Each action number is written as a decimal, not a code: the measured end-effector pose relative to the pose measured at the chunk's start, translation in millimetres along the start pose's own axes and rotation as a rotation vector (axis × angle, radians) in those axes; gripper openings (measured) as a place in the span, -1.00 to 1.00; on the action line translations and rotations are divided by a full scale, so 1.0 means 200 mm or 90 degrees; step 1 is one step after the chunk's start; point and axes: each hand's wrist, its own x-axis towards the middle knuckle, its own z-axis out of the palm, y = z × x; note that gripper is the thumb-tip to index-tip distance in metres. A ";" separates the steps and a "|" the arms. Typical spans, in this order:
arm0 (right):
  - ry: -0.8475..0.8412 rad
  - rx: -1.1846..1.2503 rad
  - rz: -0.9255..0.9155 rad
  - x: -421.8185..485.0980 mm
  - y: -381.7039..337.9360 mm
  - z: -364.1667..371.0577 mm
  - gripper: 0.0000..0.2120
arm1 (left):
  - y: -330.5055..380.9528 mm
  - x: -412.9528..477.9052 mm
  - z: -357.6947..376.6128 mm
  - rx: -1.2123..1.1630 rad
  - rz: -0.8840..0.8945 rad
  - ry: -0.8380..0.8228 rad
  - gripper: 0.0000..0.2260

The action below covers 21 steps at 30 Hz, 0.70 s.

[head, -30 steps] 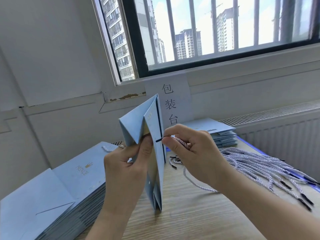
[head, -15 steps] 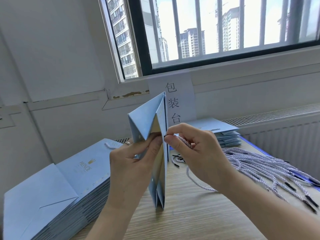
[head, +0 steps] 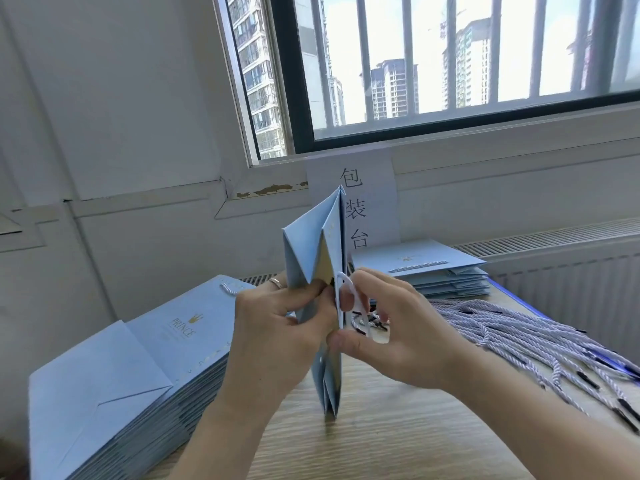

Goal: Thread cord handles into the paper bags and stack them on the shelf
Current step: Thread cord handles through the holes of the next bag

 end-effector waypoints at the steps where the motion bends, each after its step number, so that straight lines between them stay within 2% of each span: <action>1: -0.001 0.001 0.000 0.00 0.00 0.00 -0.59 | -0.01 0.00 0.00 0.043 0.018 -0.009 -0.87; 6: -0.039 0.041 -0.010 0.00 0.00 0.00 -0.81 | -0.04 0.00 -0.01 0.162 0.059 -0.014 -0.88; 12: -0.057 0.074 0.004 0.00 0.03 0.00 -0.83 | -0.05 -0.01 -0.01 0.264 0.086 0.019 -0.84; 15: -0.073 0.078 0.018 0.00 0.03 -0.01 -0.84 | -0.06 -0.04 -0.02 0.265 0.081 0.000 -0.76; 17: -0.104 0.068 0.026 0.00 0.03 -0.01 -0.85 | -0.06 -0.07 -0.02 0.251 0.070 -0.017 -0.78; 21: -0.227 0.012 0.077 -0.01 0.04 -0.03 -0.77 | -0.05 -0.12 -0.02 0.191 -0.011 -0.057 -0.80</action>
